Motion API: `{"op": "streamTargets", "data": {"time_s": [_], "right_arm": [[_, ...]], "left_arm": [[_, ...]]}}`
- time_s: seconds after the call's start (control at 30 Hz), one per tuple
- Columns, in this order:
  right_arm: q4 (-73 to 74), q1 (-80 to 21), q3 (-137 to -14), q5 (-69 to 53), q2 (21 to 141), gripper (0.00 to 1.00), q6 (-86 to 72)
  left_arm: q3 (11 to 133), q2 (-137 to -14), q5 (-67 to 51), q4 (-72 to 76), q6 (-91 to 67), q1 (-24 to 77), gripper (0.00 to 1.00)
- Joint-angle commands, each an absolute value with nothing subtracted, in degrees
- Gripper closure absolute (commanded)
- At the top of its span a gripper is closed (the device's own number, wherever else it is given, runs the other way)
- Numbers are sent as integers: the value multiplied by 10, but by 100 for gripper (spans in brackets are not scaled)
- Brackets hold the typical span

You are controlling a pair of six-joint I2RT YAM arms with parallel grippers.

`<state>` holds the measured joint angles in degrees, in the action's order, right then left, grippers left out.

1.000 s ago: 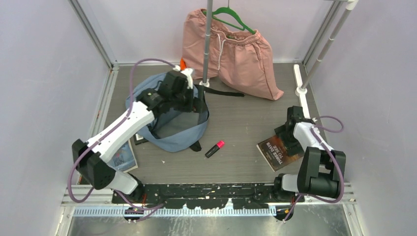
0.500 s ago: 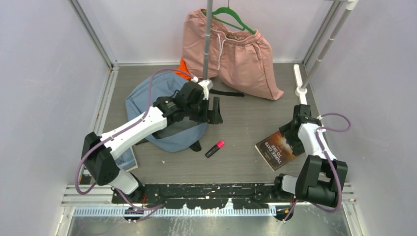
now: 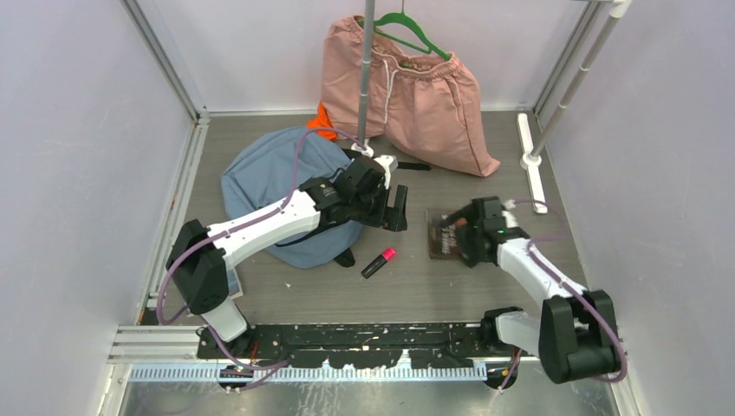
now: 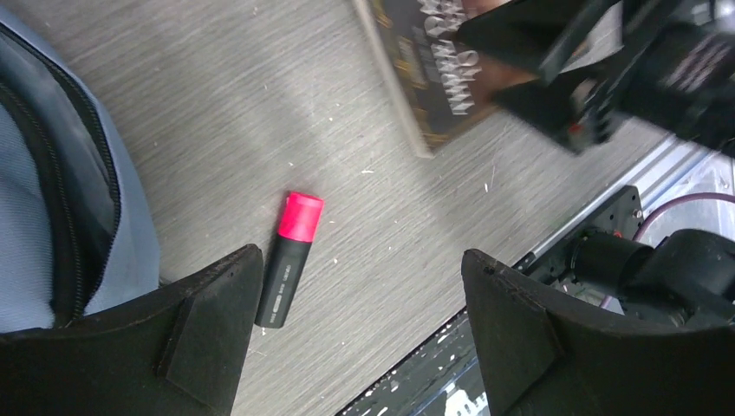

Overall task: Pack the student bag
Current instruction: Move the book to the center of the board.

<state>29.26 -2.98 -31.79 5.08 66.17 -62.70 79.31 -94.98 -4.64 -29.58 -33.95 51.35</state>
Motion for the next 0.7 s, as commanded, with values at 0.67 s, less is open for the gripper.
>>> {"op": "streamTargets", "data": {"time_s": [0.67], "right_arm": [[286, 62, -419, 69, 801, 0, -460]], "left_arm": [[766, -927, -19, -240, -351, 511, 15]]}}
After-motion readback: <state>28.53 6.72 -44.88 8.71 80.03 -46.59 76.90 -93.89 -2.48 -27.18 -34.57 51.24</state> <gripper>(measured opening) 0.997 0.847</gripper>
